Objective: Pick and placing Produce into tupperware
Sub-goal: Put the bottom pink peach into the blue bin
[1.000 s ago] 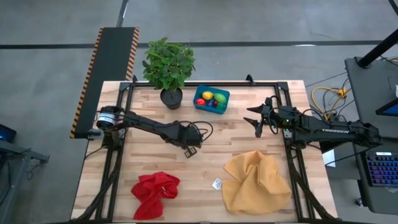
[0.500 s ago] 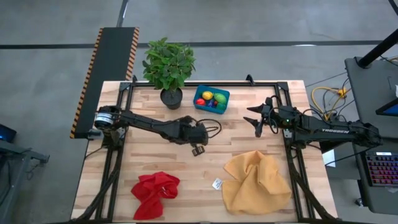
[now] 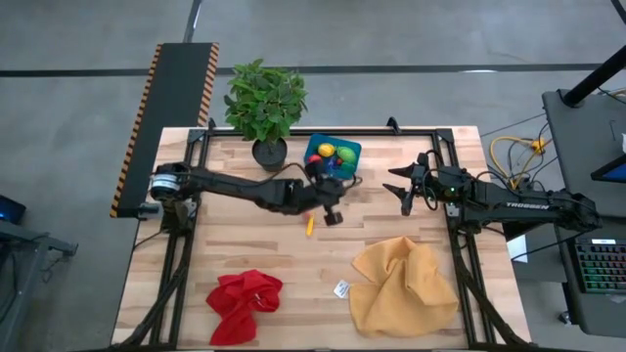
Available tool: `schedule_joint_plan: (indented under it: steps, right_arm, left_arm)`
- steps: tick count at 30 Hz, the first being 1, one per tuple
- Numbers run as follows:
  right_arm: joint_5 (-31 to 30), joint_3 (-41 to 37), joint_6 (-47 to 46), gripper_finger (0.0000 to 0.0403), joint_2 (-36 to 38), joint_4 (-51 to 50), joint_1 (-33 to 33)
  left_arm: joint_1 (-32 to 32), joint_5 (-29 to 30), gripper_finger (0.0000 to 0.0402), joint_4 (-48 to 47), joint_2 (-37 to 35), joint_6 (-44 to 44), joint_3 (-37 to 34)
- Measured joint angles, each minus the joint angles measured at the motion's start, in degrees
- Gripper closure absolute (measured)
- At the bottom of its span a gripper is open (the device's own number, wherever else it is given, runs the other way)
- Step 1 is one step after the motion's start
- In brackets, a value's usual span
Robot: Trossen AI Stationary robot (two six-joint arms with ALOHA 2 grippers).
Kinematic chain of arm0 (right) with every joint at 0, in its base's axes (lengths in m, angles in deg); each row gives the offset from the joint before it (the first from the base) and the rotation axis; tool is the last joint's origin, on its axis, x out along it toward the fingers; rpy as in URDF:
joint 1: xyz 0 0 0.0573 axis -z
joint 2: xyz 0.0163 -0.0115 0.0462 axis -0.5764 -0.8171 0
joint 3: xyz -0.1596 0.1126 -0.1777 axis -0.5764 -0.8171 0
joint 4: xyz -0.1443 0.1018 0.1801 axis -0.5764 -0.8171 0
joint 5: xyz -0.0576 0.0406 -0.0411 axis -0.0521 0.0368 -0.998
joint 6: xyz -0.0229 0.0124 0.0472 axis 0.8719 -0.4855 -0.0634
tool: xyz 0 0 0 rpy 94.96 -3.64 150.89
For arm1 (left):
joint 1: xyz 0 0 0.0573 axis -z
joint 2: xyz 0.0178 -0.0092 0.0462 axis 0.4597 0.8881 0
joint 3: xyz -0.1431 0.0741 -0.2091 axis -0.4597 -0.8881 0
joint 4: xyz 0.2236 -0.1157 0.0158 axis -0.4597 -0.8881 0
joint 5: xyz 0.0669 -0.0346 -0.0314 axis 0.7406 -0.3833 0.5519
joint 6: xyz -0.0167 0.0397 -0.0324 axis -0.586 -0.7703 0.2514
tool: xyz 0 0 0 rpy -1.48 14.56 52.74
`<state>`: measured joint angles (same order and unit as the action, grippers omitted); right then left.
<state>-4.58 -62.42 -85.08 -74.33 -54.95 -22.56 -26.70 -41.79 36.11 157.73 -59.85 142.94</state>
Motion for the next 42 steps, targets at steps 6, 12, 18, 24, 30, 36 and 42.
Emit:
schedule_joint_plan:
  steps: [6, 12, 18, 24, 30, 36, 42]
  right_arm:
    - [-0.02, 0.0, 0.0, 0.0177, 0.0, 0.0, 0.0]
    - [-0.04, 0.0, 0.04, 0.0177, 0.0, -0.02, 0.0]
    - [-0.04, 0.0, 0.07, 0.0177, 0.0, -0.05, 0.0]
    - [-0.08, 0.02, 0.16, 0.0177, 0.09, -0.67, 0.06]
    - [-0.12, 0.02, 0.4, 0.0177, 0.0, -0.95, 0.13]
    - [-1.46, -0.44, 0.7, 0.0177, 0.07, -0.98, 0.15]
    - [-1.6, -0.74, 1.26, 0.0177, 0.07, -0.98, 0.13]
  left_arm:
    - [-4.37, 0.17, 0.0369, 2.34, 0.39, -1.39, -0.1]
    - [-7.82, 4.21, 0.0369, 3.81, 0.42, -2.33, -0.3]
    - [-9.55, 5.31, 0.037, 9.59, 2.31, -6.0, -0.49]
    - [-10.27, 7.06, 0.037, 11.33, 7.33, -9.71, 2.45]
    - [-11.86, 4.59, 0.037, 10.73, 11.3, -9.88, 4.87]
    - [-12.9, 4.11, 0.037, 10.72, 14.47, -10.88, 6.49]
    - [-12.96, 3.81, 0.0362, 10.68, 14.4, -11.47, 6.48]
